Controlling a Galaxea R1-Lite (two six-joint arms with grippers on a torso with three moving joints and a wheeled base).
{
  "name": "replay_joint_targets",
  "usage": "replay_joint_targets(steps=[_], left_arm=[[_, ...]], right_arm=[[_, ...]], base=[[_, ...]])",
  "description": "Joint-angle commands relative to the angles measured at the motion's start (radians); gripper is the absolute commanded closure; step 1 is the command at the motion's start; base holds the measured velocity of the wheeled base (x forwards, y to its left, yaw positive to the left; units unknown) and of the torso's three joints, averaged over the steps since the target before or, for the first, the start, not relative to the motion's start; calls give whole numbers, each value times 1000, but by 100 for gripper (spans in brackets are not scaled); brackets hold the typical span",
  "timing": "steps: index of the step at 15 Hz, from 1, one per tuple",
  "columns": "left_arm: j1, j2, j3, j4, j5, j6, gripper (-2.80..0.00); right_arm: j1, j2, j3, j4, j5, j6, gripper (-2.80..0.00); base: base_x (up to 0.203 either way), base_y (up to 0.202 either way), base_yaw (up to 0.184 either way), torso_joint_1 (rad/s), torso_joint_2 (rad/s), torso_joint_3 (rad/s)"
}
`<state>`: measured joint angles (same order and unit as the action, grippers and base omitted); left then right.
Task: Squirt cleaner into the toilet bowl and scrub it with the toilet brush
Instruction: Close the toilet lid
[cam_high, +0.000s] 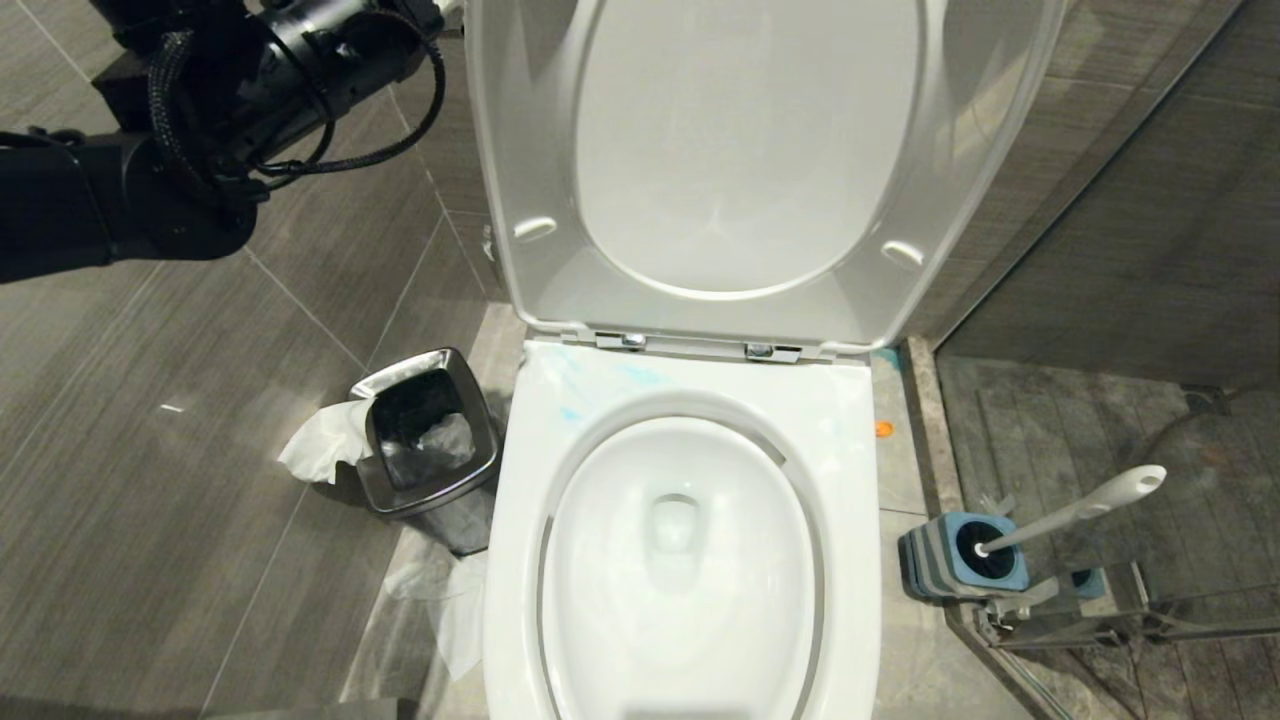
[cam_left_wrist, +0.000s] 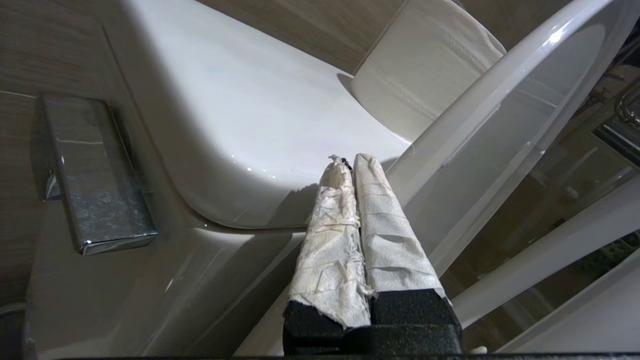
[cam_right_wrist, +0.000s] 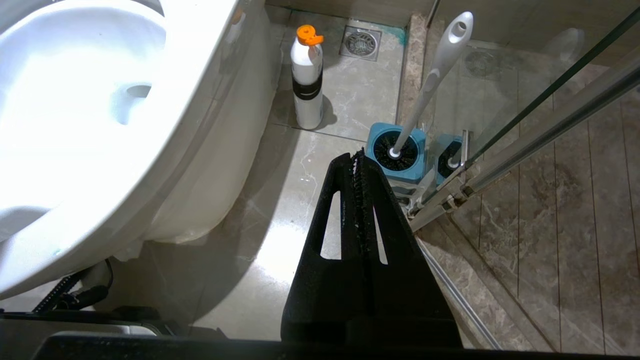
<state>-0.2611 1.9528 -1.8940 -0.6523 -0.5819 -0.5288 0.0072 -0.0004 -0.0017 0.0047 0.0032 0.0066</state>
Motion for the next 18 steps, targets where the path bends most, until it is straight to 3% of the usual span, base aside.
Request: replay_joint_targets(steps=[1,11,15,18], left_arm=[[-2,6,0,-4,-3,-5,0],[-58,-20,55,3,-17,-17,0],[-51,-53,58,64,-85,-20,0],[-36,-89,71,88,-88,-83,0]], right_arm=[[0,0,0,0,0,0,0],[0,0,0,0,0,0,0],[0,0,0,0,0,0,0],[0,0,0,0,0,0,0]], base=[[0,0,0,0,0,0],[0,0,0,0,0,0],[0,0,0,0,0,0],[0,0,0,0,0,0]])
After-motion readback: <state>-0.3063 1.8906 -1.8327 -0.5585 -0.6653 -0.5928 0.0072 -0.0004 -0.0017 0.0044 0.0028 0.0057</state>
